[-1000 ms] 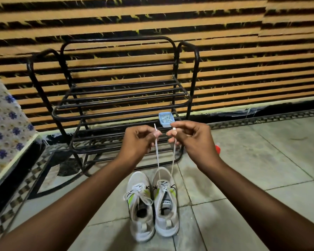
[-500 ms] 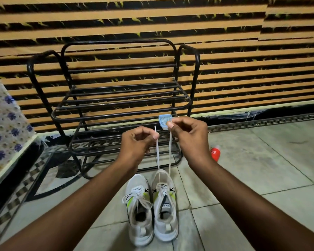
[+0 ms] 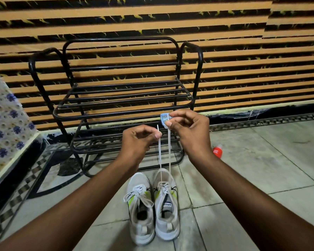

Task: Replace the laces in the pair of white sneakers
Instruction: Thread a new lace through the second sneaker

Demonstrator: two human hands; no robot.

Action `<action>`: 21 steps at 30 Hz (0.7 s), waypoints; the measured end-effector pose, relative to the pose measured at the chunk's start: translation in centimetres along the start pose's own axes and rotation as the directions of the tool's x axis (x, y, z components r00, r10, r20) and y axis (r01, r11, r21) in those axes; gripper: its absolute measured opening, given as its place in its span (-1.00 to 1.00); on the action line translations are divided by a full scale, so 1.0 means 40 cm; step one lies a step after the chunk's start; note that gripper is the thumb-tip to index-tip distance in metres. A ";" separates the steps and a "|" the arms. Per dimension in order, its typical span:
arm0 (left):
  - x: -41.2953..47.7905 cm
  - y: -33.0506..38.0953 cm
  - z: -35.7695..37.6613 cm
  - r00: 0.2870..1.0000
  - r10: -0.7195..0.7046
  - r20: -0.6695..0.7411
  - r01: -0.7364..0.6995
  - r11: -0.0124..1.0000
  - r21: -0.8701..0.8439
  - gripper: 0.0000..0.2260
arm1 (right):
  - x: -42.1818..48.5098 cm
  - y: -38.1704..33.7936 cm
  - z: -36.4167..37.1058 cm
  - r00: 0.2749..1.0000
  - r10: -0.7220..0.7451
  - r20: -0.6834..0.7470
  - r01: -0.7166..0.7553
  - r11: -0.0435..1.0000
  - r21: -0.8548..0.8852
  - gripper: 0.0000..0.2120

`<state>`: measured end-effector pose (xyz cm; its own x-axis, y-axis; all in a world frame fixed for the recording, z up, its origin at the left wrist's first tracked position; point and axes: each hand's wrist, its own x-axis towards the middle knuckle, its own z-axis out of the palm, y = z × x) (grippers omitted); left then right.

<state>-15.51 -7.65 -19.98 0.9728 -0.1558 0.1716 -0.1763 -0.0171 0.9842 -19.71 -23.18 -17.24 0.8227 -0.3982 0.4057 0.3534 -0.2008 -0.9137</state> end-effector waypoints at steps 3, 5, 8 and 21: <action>-0.002 0.000 0.000 1.000 -0.007 -0.001 0.007 1.000 0.011 -0.94 | -0.001 0.002 -0.001 1.000 -0.008 0.008 0.008 1.000 0.012 -0.82; -0.003 0.001 0.001 1.000 -0.010 0.003 0.010 1.000 0.001 -0.96 | 0.000 0.003 -0.003 1.000 -0.011 0.014 0.010 1.000 0.025 -0.81; -0.005 0.001 0.001 1.000 0.000 0.010 0.000 1.000 -0.026 -0.96 | 0.001 0.007 -0.005 0.999 -0.027 0.023 0.026 0.999 0.026 -0.81; 0.004 -0.091 0.003 0.991 -0.093 0.100 0.104 0.989 -0.103 -0.92 | -0.043 0.132 -0.035 0.997 0.071 -0.007 -0.071 0.997 0.027 -0.87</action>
<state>-14.74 -7.75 -23.53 0.9651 -0.2515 0.0736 -0.0581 0.0684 0.9960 -19.89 -24.79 -22.74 0.8426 -0.4178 0.3397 0.3059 -0.1479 -0.9405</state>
